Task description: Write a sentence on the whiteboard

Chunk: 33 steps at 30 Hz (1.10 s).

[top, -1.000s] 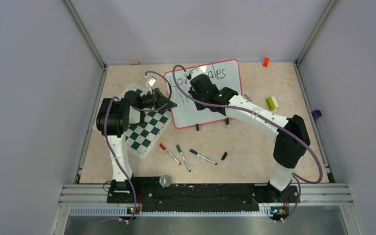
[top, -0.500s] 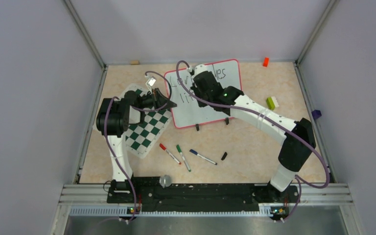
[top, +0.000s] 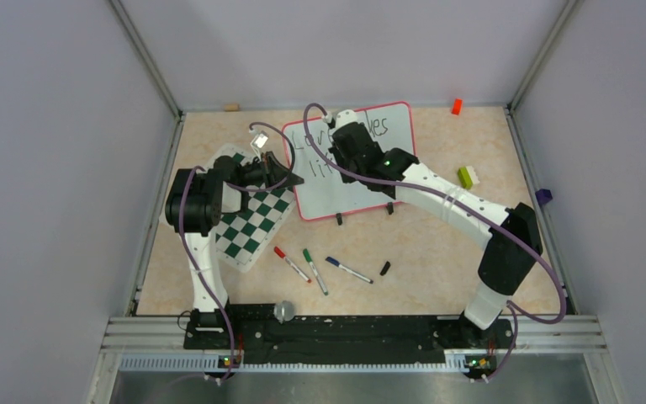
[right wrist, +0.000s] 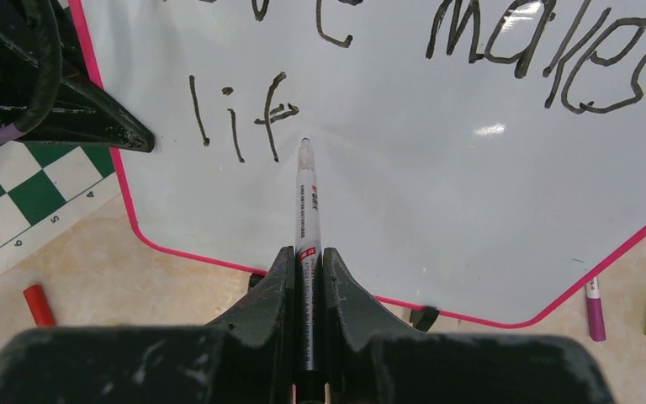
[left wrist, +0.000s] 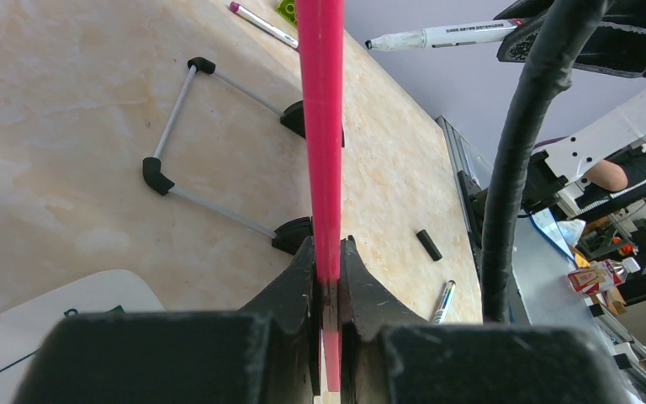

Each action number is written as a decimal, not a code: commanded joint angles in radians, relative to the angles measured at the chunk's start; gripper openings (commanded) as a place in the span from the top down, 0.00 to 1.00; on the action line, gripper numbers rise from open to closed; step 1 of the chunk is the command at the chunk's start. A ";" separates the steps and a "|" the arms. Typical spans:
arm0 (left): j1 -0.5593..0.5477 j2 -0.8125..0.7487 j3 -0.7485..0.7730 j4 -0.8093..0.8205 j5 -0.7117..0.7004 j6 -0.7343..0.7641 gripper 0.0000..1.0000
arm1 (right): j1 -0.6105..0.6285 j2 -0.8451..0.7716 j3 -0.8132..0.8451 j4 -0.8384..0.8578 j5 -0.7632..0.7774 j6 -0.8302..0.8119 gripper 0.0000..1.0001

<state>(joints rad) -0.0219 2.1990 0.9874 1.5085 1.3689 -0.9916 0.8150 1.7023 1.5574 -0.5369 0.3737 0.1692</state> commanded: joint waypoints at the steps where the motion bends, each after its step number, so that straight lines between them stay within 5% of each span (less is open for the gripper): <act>1: -0.004 -0.038 -0.006 0.111 0.033 0.079 1.00 | -0.002 -0.017 0.017 0.055 0.004 0.015 1.00; 33: -0.004 -0.033 0.003 0.111 0.039 0.073 1.00 | -0.001 0.069 0.080 0.017 0.043 0.003 1.00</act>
<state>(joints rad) -0.0219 2.1963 0.9874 1.5055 1.3708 -0.9916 0.8158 1.7615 1.5803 -0.5335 0.3820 0.1684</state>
